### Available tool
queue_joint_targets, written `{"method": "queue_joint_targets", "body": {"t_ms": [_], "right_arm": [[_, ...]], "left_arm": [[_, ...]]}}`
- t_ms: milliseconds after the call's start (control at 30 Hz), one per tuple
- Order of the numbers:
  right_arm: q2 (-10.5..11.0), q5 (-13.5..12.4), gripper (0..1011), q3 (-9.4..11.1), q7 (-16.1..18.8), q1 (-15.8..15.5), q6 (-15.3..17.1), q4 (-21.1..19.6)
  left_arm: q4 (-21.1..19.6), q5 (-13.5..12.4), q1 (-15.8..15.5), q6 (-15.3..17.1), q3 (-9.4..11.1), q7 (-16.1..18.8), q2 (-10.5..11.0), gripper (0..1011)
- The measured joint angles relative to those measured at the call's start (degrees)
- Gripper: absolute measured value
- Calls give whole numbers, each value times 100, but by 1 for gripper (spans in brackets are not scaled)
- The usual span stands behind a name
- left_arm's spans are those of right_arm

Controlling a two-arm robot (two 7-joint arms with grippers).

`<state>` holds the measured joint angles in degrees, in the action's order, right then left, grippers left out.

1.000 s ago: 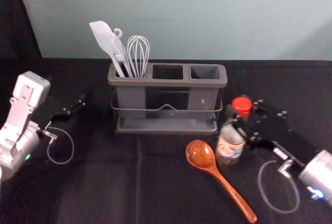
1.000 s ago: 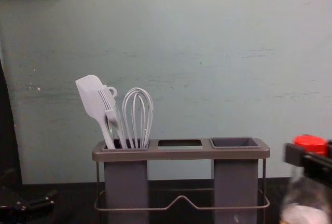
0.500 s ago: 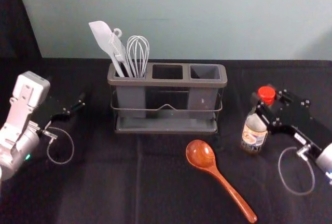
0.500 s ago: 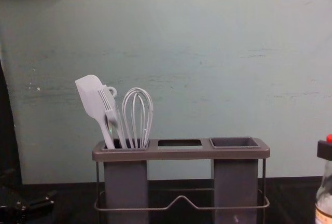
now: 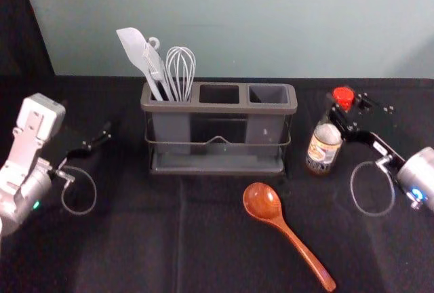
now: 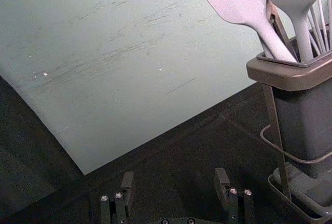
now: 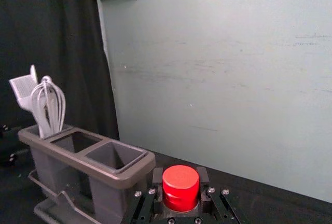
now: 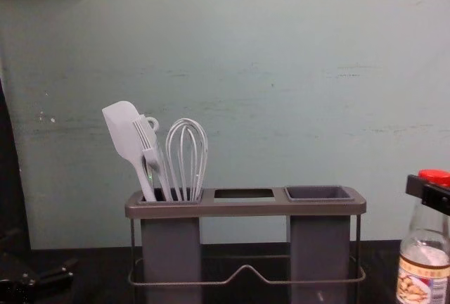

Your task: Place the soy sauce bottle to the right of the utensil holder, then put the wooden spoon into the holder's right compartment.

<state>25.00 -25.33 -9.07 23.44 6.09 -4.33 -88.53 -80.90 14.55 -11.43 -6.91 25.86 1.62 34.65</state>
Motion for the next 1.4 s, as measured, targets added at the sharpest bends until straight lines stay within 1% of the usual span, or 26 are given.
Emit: {"method": "queue_joint_targets", "body": {"t_ms": [167, 367, 467, 800, 900, 933, 1000, 1067, 1100, 1267, 1400], "right_arm": [[-149, -150, 381, -64, 99, 226, -91, 341], [-225, -255, 381, -123, 180, 358, -180, 587], [-244, -269, 381, -160, 199, 412, -226, 697], [-281, -249, 381, -204, 194, 437, -371, 835], [-293, -239, 446, -207, 194, 440, -402, 855], [-298, -239, 503, -207, 194, 441, -409, 861], [-301, -240, 554, -207, 194, 441, -412, 862], [-297, -248, 634, -194, 194, 437, -413, 836], [-293, -251, 651, -187, 194, 429, -413, 809], [-209, -205, 812, -133, 91, 329, -361, 488], [-68, -9, 916, -66, -187, 145, -102, -74]], "left_arm": [[0, 0, 0, 0, 0, 0, 0, 1000], [0, 0, 0, 0, 0, 0, 0, 1000], [0, 0, 0, 0, 0, 0, 0, 1000], [0, 0, 0, 0, 0, 0, 0, 1000], [0, 0, 0, 0, 0, 0, 0, 1000], [0, 0, 0, 0, 0, 0, 0, 1000], [0, 0, 0, 0, 0, 0, 0, 1000], [0, 0, 0, 0, 0, 0, 0, 1000], [0, 0, 0, 0, 0, 0, 0, 1000], [0, 0, 0, 0, 0, 0, 0, 1000], [0, 0, 0, 0, 0, 0, 0, 1000]]}}
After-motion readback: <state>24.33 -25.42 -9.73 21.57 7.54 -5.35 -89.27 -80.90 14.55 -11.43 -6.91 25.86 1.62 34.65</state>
